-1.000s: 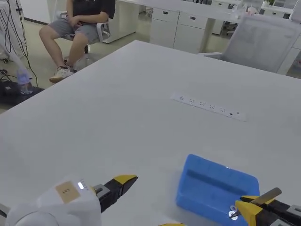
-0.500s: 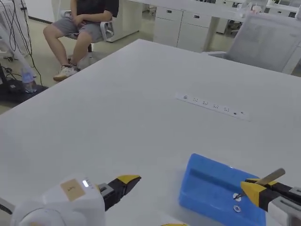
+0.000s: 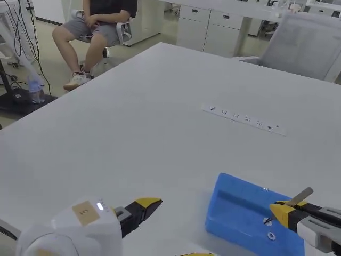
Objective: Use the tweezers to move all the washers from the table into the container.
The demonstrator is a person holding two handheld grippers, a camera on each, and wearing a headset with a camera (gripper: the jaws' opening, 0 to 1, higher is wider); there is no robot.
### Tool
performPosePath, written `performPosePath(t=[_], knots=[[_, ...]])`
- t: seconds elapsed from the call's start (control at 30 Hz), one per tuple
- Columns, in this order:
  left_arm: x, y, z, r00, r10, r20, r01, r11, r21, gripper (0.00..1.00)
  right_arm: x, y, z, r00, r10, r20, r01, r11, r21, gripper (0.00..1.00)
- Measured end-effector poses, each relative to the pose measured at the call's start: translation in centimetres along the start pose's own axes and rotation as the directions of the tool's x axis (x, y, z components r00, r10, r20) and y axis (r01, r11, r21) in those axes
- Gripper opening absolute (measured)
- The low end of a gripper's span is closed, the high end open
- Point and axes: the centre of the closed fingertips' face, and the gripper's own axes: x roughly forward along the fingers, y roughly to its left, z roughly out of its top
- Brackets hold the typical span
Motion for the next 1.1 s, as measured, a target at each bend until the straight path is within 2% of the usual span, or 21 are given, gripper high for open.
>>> performPosePath(t=[0.53,0.73,0.77,1.1], knots=[[0.0,-0.1,-0.3,0.9998,-0.008,-0.019,0.008,1.0,0.001,0.66,2.2,0.0,-2.3,0.9969,0.019,-0.076,-0.019,1.0,-0.001,0.03],[0.0,-0.1,-0.5,0.9996,-0.009,-0.026,0.009,1.0,0.004,0.65,2.4,0.1,-3.1,0.9939,0.02,-0.109,-0.022,1.0,-0.015,0.03],[0.1,-0.1,-0.4,0.9996,-0.009,-0.025,0.009,1.0,0.005,0.65,2.4,0.1,-2.9,0.995,0.02,-0.098,-0.022,1.0,-0.013,0.03],[0.1,-0.2,-0.5,0.9996,-0.009,-0.027,0.009,1.0,0.001,0.64,2.2,-0.3,-2.9,0.9937,0.027,-0.108,-0.029,0.999,-0.016,0.04]])
